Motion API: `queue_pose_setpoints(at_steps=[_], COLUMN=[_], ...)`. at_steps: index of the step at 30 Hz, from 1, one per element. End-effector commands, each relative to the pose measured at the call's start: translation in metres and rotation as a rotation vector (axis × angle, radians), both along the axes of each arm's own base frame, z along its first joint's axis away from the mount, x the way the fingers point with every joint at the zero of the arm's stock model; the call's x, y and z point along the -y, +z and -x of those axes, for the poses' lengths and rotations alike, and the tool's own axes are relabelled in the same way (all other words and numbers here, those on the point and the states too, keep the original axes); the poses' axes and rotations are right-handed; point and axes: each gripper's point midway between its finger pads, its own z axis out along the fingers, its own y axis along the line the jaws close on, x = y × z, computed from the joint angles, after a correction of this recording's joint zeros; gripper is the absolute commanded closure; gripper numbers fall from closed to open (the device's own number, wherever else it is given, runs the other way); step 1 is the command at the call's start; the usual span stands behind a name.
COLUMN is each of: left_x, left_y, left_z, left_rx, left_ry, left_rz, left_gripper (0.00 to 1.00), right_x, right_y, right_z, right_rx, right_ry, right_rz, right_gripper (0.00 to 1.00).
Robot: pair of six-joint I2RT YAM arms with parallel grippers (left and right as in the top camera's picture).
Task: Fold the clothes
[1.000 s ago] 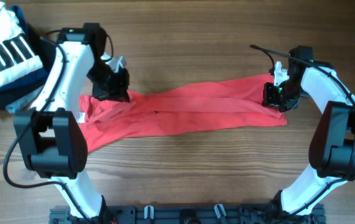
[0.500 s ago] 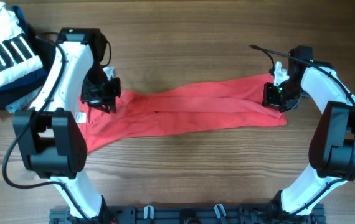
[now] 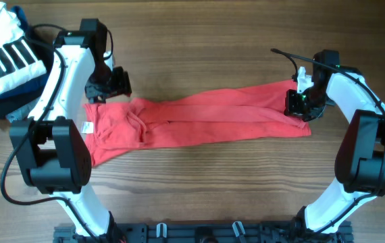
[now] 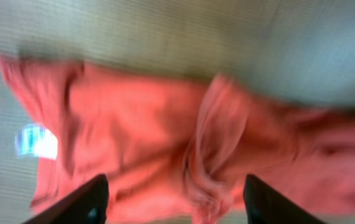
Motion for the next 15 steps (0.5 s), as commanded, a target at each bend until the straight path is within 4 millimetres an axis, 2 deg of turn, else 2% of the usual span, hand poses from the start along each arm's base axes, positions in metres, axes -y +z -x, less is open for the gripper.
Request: queue_pose_setpoints(at_steps=[1,6,15], left_x=[-0.001,0.008,0.023], left_y=[-0.005,-0.024,-0.056], left_z=[-0.016,-0.02,-0.021], left_rx=[0.044,0.014,-0.057], left_ry=[0.085,0.083,0.084], left_rz=[0.008,0.059,0.142], left_gripper=[0.34,0.38,0.37], right_x=[-0.004,-0.004,-0.004], right_y=[-0.006,-0.006,-0.006], right_z=[0.005,0.005,0.005], right_rx=[-0.024,-0.023,-0.023], right_ry=[-0.003,-0.004,-0.003], right_rz=[-0.024,-0.024,-0.024], right_gripper=[0.89,0.89,0.89])
